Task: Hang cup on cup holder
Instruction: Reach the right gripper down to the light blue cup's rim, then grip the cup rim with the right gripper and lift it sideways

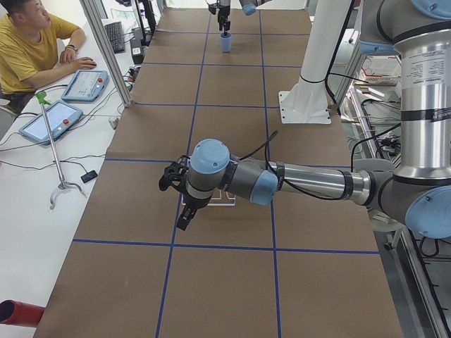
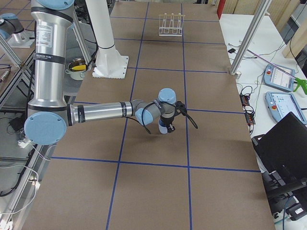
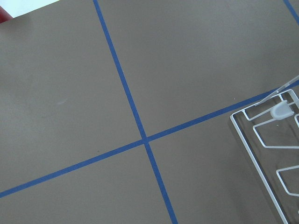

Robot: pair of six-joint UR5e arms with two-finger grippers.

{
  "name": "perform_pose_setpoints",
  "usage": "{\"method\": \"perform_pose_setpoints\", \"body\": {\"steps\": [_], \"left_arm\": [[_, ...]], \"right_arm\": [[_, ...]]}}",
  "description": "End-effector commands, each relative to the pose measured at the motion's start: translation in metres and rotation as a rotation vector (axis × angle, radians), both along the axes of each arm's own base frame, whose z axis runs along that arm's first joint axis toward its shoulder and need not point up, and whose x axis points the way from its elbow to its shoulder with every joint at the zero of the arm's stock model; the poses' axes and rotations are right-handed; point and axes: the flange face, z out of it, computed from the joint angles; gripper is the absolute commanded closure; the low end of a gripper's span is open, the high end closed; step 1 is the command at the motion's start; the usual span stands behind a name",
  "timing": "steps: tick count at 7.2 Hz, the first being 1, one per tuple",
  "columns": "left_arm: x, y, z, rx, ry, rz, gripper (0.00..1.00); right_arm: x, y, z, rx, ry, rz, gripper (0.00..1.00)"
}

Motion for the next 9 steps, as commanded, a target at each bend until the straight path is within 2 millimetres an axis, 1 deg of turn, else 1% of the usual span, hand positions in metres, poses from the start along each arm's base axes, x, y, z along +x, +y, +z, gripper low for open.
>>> {"method": "perform_pose_setpoints", "body": {"steps": [1,2,3,4,5,6,7,8,9], "left_arm": [[0.0,0.006,0.002,-0.004,0.001,0.0,0.01],[0.0,0.006,0.001,-0.002,0.001,-0.001,0.01],[0.0,0.006,0.001,-0.002,0.001,-0.001,0.01],[0.0,0.006,-0.002,0.011,0.0,-0.001,0.01],[0.0,0.005,-0.007,0.039,0.002,-0.009,0.01],[0.0,0.003,-0.014,0.068,0.012,-0.031,0.01],[0.001,0.001,-0.023,0.083,0.035,-0.074,0.01],[0.003,-0.001,-0.036,0.084,0.089,-0.117,0.01],[0.01,-0.001,-0.052,0.051,0.203,-0.145,0.01]], "right_arm": [[-0.001,0.0,-0.007,0.013,-0.009,-0.006,1.0],[-0.001,0.001,-0.015,0.025,-0.018,-0.005,1.0],[0.004,0.001,-0.032,0.044,-0.04,0.004,1.0],[0.014,-0.004,-0.044,0.05,-0.069,0.021,1.0],[0.014,-0.013,-0.058,0.058,-0.101,0.021,1.0],[0.008,-0.024,-0.078,0.019,-0.139,0.063,1.0],[0.0,-0.037,-0.108,-0.026,-0.196,0.106,1.0],[-0.005,-0.043,-0.132,-0.047,-0.258,0.123,1.0],[-0.006,-0.04,-0.147,-0.061,-0.335,0.161,1.0]]}}
